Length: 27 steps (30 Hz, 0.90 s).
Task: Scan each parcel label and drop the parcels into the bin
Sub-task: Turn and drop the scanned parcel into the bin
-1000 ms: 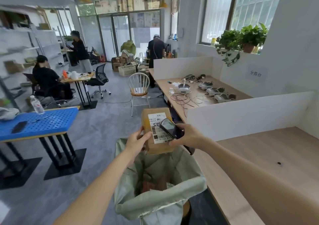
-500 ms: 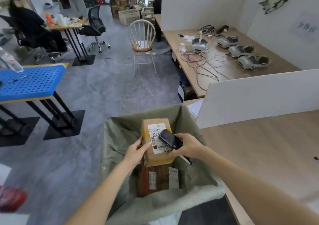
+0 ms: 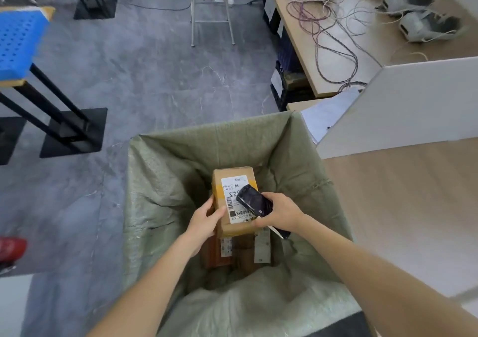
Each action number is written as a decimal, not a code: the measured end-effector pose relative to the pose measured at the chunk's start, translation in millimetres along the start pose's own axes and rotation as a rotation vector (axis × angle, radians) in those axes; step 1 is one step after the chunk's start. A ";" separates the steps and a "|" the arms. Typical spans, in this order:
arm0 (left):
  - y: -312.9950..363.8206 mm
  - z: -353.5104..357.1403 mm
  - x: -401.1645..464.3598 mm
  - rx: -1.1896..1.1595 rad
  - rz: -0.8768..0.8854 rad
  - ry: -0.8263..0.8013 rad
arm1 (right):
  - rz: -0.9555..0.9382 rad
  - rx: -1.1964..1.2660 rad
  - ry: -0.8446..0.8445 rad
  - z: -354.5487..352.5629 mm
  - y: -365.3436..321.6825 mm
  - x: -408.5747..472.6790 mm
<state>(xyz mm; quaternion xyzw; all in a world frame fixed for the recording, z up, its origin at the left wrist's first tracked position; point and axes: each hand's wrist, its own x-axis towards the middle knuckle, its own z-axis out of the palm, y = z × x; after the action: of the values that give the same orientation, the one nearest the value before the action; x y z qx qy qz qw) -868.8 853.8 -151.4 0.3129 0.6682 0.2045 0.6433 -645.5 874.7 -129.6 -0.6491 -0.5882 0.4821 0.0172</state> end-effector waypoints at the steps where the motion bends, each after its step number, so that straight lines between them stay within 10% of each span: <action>1: 0.1 0.1 7.0 -0.001 -0.010 -0.003 | 0.007 0.000 -0.004 0.8 0.9 6.7; 27: 28.5 -13.1 15.2 0.311 0.168 0.061 | 0.019 -0.046 0.102 -23.3 -3.0 -1.9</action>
<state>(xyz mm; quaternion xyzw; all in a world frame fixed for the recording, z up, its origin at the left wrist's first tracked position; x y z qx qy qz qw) -876.9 886.3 -142.1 0.4571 0.6825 0.1612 0.5470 -632.3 886.8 -114.2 -0.6786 -0.5912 0.4350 0.0276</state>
